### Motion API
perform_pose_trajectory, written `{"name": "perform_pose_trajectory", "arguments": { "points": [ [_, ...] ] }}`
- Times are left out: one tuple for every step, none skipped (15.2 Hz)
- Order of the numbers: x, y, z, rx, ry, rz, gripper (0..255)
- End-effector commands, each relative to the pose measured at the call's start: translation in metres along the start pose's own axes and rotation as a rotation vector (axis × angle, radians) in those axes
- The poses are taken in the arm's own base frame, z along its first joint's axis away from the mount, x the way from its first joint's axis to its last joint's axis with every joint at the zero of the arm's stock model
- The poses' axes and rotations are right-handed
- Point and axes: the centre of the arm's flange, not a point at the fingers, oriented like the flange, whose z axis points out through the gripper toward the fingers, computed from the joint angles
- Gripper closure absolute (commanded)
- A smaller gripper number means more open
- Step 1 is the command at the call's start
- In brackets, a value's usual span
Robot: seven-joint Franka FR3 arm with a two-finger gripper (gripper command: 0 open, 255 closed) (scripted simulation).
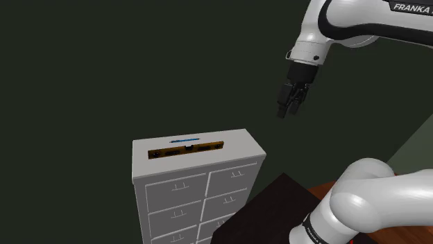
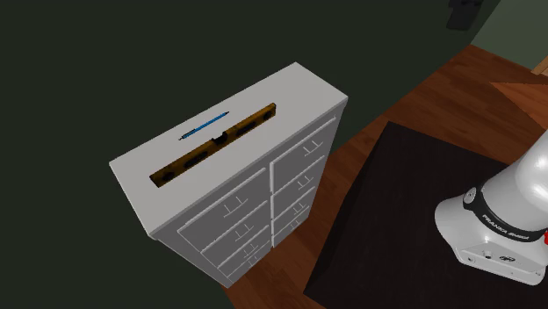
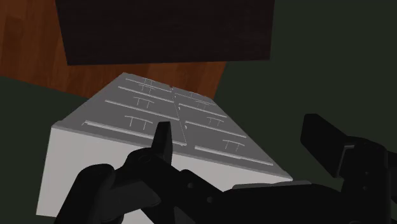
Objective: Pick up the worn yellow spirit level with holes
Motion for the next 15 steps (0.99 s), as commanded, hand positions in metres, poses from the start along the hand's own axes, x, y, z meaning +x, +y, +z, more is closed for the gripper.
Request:
{"name": "perform_pose_trajectory", "arguments": {
  "points": [
    [0.000, 0.000, 0.000, 0.000, 0.000, 0.000, 0],
    [0.008, 0.005, 0.009, -0.004, 0.002, -0.028, 0],
    [0.016, 0.010, 0.018, -0.009, 0.005, -0.056, 0],
    [0.024, 0.014, 0.026, -0.013, 0.007, -0.085, 0],
    [0.032, 0.018, 0.035, -0.018, 0.010, -0.113, 0],
    [0.040, 0.022, 0.044, -0.022, 0.012, -0.141, 0],
    [0.049, 0.026, 0.052, -0.026, 0.014, -0.169, 0],
    [0.057, 0.030, 0.061, -0.031, 0.017, -0.198, 0],
    [0.066, 0.034, 0.069, -0.035, 0.019, -0.226, 0],
    [0.075, 0.037, 0.078, -0.039, 0.022, -0.254, 0],
    [0.084, 0.040, 0.086, -0.044, 0.024, -0.282, 0],
    [0.093, 0.043, 0.095, -0.048, 0.026, -0.311, 0],
    [0.102, 0.045, 0.103, -0.053, 0.029, -0.339, 0],
    [0.111, 0.048, 0.111, -0.057, 0.031, -0.367, 0],
    [0.121, 0.050, 0.120, -0.061, 0.033, -0.395, 0]
  ]
}}
